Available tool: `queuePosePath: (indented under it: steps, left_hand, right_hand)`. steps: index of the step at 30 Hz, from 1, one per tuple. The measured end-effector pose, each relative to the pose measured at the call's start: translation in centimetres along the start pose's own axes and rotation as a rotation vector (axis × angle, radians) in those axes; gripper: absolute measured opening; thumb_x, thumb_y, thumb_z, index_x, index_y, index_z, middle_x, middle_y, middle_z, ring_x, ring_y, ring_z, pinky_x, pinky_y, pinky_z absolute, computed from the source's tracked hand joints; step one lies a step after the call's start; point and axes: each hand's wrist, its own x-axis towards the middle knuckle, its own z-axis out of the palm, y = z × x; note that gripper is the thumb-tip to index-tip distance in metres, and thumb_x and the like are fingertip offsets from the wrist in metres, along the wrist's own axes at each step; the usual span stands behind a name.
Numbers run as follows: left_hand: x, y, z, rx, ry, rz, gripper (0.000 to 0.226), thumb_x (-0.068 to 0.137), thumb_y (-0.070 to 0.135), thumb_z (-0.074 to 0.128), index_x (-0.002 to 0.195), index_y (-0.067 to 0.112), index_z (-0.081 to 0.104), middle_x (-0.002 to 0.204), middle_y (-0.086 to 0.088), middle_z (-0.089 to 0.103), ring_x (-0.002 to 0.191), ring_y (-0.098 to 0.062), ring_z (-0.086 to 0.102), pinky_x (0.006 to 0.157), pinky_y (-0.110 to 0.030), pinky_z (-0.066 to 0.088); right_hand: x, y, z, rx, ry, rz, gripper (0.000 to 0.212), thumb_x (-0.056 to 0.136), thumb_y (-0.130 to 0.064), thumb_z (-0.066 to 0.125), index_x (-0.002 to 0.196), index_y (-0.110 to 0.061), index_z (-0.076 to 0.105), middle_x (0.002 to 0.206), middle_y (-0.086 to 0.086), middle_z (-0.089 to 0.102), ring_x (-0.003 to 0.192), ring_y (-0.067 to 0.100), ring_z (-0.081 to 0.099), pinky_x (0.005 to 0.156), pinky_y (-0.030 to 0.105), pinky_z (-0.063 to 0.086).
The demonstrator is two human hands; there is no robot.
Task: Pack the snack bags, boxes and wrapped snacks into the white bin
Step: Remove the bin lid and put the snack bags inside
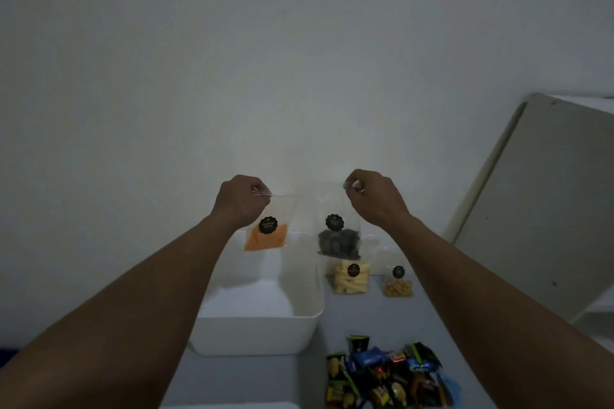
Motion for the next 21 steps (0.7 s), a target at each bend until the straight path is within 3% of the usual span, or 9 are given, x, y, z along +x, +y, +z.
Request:
queuePosePath:
  steps: [7, 16, 21]
  left_hand:
    - [0.1, -5.3, -1.2, 0.007, -0.062, -0.049, 0.014, 0.080, 0.014, 0.064, 0.082, 0.024, 0.074, 0.091, 0.002, 0.071, 0.088, -0.015, 0.062, 0.074, -0.021, 0.040]
    - [-1.0, -11.3, 1.3, -0.020, -0.134, -0.150, 0.008, 0.085, 0.016, 0.067, 0.087, 0.019, 0.073, 0.091, 0.003, 0.067, 0.090, -0.015, 0.059, 0.076, -0.022, 0.040]
    - [-0.8, -13.7, 3.2, 0.000, -0.197, -0.175, 0.006, 0.086, 0.020, 0.068, 0.088, 0.018, 0.073, 0.090, 0.004, 0.066, 0.086, -0.014, 0.058, 0.062, -0.020, 0.038]
  right_hand:
    - [0.4, -3.3, 6.3, 0.040, -0.087, -0.001, 0.012, 0.092, -0.020, 0.057, 0.094, -0.021, 0.069, 0.086, -0.007, 0.062, 0.077, 0.016, 0.059, 0.067, 0.024, 0.040]
    - [0.4, -2.0, 16.3, -0.106, -0.320, 0.019, 0.018, 0.087, -0.009, 0.053, 0.088, -0.022, 0.065, 0.092, 0.003, 0.070, 0.088, 0.022, 0.064, 0.077, 0.034, 0.055]
    - [-0.2, -0.1, 20.5, -0.186, -0.334, 0.001, 0.023, 0.086, -0.006, 0.048, 0.088, -0.024, 0.063, 0.093, 0.006, 0.070, 0.094, 0.026, 0.060, 0.081, 0.038, 0.053]
